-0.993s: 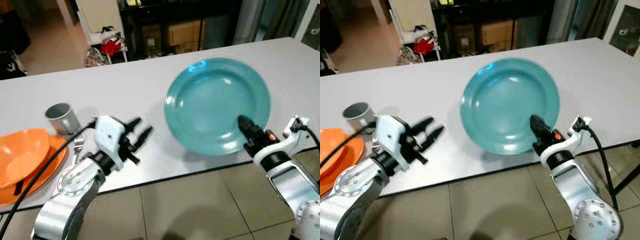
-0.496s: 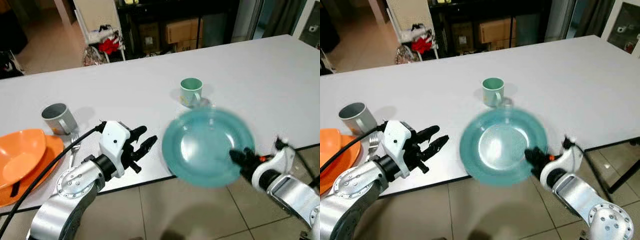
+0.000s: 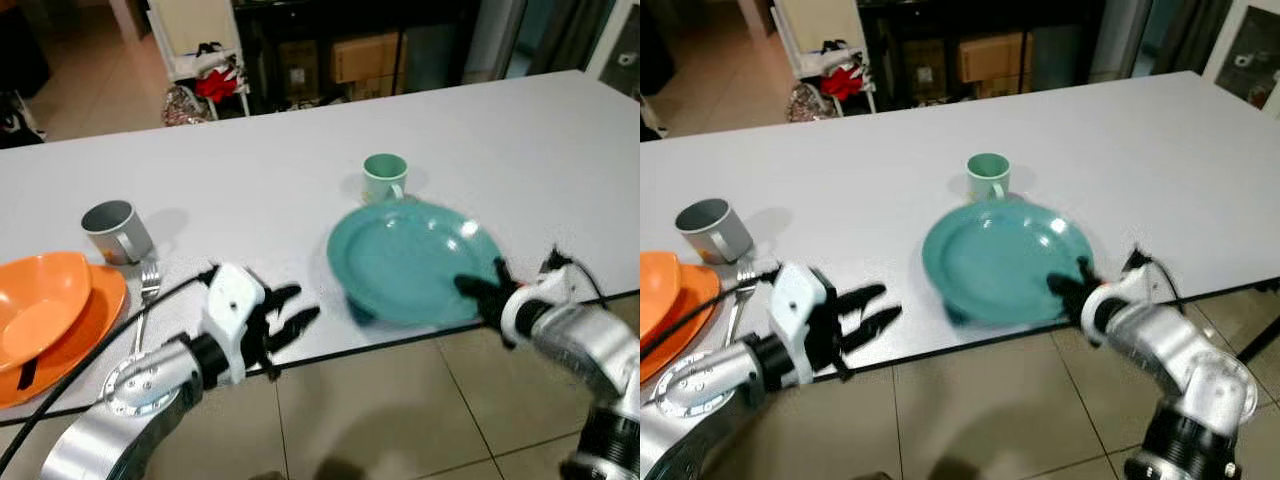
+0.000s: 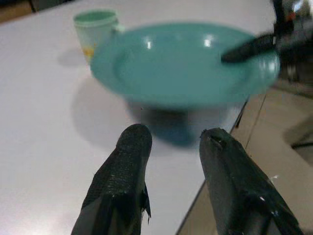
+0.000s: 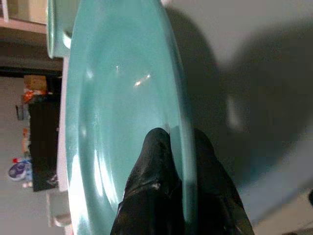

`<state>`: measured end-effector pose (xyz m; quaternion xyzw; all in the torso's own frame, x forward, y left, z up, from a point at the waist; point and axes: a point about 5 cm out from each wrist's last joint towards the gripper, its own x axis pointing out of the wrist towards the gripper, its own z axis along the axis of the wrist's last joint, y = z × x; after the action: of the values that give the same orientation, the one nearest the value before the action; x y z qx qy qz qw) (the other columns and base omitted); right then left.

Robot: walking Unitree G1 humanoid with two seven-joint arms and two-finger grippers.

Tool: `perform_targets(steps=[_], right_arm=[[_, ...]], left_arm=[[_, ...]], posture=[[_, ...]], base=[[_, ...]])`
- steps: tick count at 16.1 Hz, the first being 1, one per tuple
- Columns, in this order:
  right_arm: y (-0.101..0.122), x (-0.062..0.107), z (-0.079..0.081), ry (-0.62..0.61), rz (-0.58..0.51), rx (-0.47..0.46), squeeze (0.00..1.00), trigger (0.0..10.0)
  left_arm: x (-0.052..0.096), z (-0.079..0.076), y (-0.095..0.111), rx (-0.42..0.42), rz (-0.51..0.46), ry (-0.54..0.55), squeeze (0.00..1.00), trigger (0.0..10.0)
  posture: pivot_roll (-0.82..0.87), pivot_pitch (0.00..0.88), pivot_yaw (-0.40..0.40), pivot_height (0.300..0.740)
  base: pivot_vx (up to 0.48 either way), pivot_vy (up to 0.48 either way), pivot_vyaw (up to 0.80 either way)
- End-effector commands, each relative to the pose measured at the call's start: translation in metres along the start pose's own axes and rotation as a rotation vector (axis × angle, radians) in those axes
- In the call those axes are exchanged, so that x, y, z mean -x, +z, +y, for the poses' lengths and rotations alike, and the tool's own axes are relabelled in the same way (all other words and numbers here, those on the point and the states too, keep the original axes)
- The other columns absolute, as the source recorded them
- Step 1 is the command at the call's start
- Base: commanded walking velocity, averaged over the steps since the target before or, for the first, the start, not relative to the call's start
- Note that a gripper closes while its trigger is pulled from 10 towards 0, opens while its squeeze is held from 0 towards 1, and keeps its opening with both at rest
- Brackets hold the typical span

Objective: Setting the table

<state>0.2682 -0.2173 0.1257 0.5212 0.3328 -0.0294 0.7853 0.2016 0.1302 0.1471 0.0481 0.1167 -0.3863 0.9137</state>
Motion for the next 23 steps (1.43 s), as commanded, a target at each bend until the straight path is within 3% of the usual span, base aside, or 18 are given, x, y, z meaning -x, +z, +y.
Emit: perform_targets(steps=[1,5,9,13,16,23], right_arm=[[0.004,-0.002,0.007,0.024,0.009,-0.015,0.0,10.0],[0.01,-0.023,0.011,-0.037,0.078,0.027,0.0,10.0],[0.011,-0.026,0.012,-0.054,0.087,0.036,0.0,10.0],[0.012,-0.022,-0.003,-0.15,0.036,0.206,0.0,10.0],[0.013,-0.026,0.002,-0.125,-0.012,0.261,0.0,10.0],[0.019,-0.047,0.002,-0.119,-0.099,0.226,0.02,10.0]], left_arm=[[0.001,0.0,-0.001,-0.024,0.027,0.0,0.0,10.0],[0.0,0.0,-0.003,-0.043,0.054,0.002,0.0,10.0],[0.0,-0.001,-0.004,-0.047,0.055,0.005,0.0,10.0],[0.001,-0.003,-0.006,-0.042,0.059,0.005,0.0,10.0],[0.0,-0.002,-0.006,-0.045,0.057,0.006,0.0,10.0],[-0.001,-0.001,-0.004,-0.064,0.063,-0.012,0.0,10.0]], posture=[[-0.04,0.0,0.055,0.74],[-0.03,0.0,0.057,0.74],[-0.02,0.0,0.051,0.74],[-0.03,0.0,0.052,0.74],[-0.03,0.0,0.062,0.74],[-0.02,0.0,0.07,0.74]], base=[[0.0,0.0,0.0],[0.0,0.0,0.0],[0.0,0.0,0.0],[0.0,0.0,0.0],[0.0,0.0,0.0],[0.0,0.0,0.0]])
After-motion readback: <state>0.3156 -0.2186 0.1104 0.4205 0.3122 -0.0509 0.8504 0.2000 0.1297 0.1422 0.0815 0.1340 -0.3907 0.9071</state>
